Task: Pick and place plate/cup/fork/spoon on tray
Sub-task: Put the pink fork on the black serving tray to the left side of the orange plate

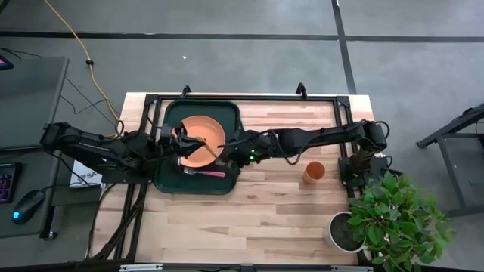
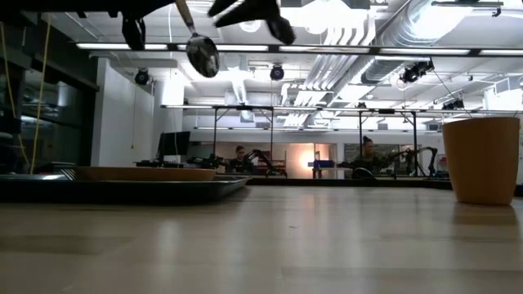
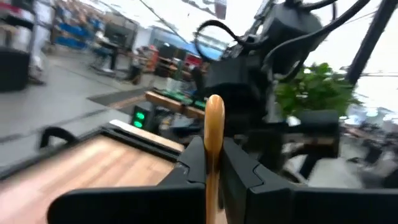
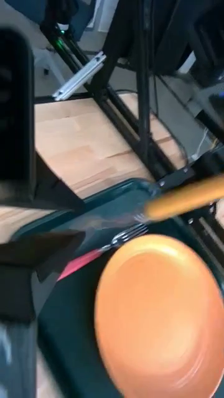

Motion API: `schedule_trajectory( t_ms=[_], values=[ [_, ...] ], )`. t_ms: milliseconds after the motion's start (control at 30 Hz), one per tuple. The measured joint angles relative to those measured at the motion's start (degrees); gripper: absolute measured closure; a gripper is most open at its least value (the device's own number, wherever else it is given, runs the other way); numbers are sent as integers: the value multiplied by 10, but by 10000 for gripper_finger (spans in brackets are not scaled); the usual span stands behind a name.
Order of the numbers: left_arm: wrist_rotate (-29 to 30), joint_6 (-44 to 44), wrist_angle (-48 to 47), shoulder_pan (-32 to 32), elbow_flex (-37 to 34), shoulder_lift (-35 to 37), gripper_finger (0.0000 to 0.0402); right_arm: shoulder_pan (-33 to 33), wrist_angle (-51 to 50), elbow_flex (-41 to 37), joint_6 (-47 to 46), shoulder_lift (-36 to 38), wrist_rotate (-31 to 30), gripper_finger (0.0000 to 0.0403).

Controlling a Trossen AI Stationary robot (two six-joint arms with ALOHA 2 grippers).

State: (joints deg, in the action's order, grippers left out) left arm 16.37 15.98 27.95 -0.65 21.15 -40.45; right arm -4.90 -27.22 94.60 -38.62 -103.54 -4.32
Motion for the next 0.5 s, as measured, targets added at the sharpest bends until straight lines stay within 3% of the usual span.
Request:
schedule_trajectory(
  t_ms=[200, 367, 500],
  values=[
    [25, -93, -136, -1, 66, 22, 400, 4, -90, 0, -13, 41, -6, 248],
    [41, -294, -299, -32, 189, -31, 401, -4, -120, -13, -81, 54, 12, 207],
    [133, -470, -410, -91, 289, -101, 401, -10, -86, -50, -138, 63, 15, 199]
  ],
)
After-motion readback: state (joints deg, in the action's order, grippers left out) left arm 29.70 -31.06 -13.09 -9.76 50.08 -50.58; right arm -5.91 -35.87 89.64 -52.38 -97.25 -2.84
